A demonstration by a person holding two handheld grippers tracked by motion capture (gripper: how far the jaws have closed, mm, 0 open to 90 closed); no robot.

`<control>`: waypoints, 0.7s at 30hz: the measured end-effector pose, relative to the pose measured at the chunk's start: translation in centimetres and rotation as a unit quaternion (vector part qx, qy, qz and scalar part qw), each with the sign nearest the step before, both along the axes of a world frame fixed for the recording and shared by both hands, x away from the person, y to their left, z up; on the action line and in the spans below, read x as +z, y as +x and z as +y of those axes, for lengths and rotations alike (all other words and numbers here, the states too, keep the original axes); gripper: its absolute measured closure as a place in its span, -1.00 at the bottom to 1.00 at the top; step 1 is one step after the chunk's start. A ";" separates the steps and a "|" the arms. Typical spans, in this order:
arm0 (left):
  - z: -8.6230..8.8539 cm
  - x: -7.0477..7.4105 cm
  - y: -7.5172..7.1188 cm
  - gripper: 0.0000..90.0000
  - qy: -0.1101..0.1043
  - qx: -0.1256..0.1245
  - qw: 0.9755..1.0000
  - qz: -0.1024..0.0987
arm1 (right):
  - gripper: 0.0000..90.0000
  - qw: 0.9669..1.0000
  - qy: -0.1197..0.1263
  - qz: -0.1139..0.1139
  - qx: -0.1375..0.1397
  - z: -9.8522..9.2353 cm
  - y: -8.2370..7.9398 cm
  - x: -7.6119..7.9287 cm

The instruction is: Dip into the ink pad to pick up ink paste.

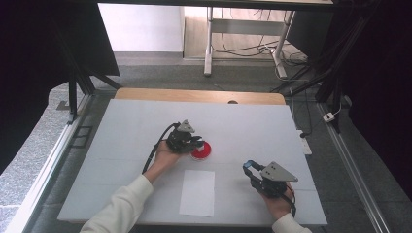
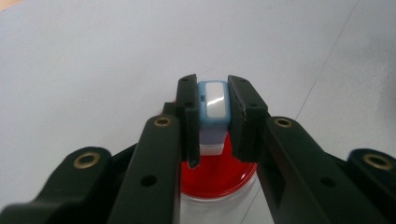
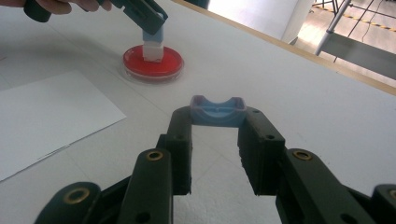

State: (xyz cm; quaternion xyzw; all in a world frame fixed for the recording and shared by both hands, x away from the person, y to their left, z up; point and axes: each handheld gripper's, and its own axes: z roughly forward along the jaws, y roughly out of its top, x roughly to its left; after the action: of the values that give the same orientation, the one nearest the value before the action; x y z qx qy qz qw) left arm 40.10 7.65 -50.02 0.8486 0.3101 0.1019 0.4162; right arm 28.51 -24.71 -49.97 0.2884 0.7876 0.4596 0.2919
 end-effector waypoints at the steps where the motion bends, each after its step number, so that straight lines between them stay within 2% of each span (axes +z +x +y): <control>1: 0.0 0.0 0.0 0.68 0.000 0.000 1.000 0.000 | 0.46 1.000 0.000 0.000 0.000 0.0 0.0 0.0; 15: 0.0 -0.1 0.0 0.68 0.000 -0.001 1.000 0.000 | 0.46 1.000 -0.001 0.000 0.001 0.0 0.0 0.0; 21: -0.3 -0.2 -0.1 0.68 0.010 0.000 1.000 -0.005 | 0.46 1.000 -0.001 0.000 0.001 0.1 0.0 0.0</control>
State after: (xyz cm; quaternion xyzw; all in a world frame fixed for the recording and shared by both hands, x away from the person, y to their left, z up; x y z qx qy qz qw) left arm 39.97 7.35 -50.27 0.8523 0.3068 0.1091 0.4094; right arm 28.48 -24.66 -49.98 0.2873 0.7885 0.4590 0.2915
